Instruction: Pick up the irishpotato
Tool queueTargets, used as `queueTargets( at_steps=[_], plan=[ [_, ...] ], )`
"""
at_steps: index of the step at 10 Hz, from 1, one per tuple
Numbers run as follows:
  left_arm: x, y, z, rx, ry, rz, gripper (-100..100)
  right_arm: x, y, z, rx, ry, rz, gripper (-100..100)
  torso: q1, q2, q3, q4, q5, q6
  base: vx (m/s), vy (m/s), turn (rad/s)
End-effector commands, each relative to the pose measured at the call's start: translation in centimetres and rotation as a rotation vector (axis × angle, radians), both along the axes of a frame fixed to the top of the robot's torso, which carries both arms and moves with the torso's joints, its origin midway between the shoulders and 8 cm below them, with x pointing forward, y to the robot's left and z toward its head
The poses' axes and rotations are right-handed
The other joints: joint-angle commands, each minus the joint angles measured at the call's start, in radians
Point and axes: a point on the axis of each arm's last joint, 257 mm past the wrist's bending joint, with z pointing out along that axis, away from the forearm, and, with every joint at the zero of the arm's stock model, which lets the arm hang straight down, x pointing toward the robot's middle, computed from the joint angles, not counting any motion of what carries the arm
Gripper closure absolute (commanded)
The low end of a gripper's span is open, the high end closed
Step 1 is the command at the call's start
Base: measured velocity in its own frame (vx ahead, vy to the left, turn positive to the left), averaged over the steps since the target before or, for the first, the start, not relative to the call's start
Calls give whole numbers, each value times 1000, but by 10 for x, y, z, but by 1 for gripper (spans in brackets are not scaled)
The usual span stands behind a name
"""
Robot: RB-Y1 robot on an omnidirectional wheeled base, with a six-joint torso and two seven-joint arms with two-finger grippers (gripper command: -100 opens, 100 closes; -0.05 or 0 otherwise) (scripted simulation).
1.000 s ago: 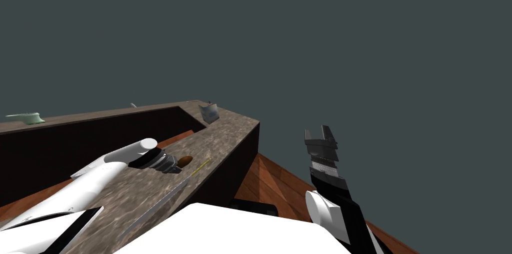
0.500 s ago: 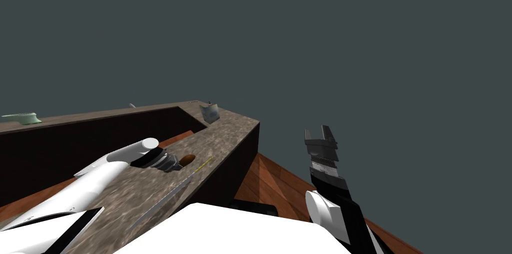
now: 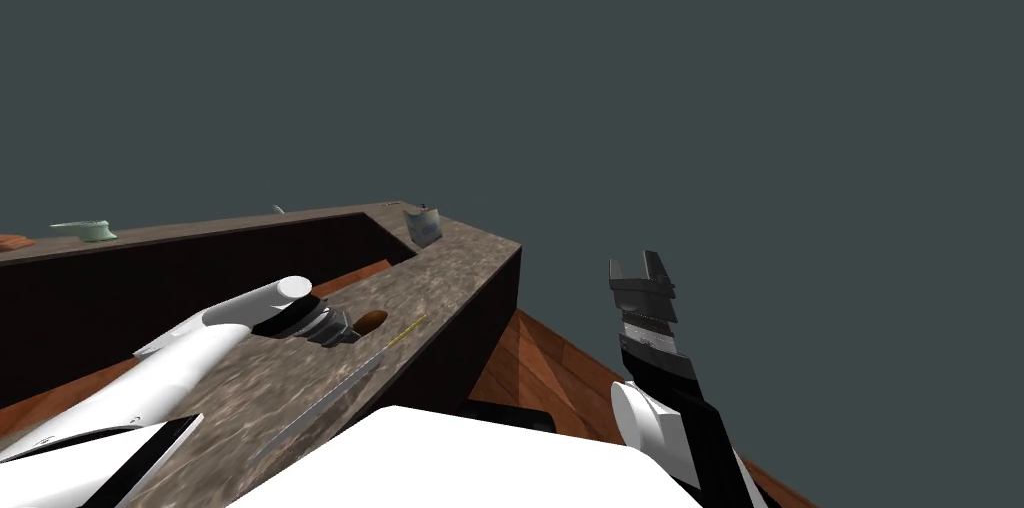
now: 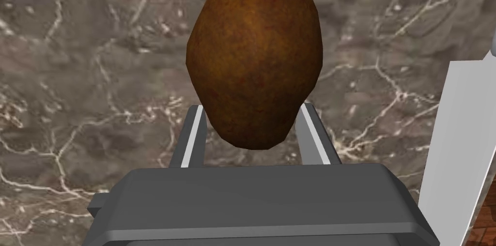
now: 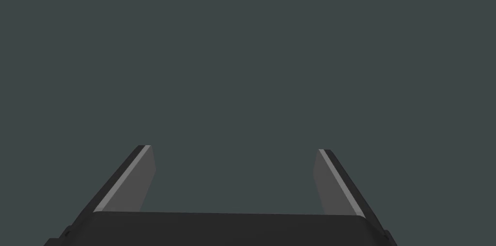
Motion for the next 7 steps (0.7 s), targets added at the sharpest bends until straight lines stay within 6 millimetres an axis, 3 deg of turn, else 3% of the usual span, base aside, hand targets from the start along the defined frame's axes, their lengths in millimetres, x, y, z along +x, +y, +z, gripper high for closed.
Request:
queueTargets(
  at_steps=[1,7],
  plan=[
    [-5,6,1,1,2,-18,100,0,0,0,0,0,0,0,0,0,0,0,0,0,100,-73,107],
    [-30,26,13,0,7,-87,100,0,0,0,0,0,0,0,-1,-2,-1,0,0,1,123,-69,123]
  ],
)
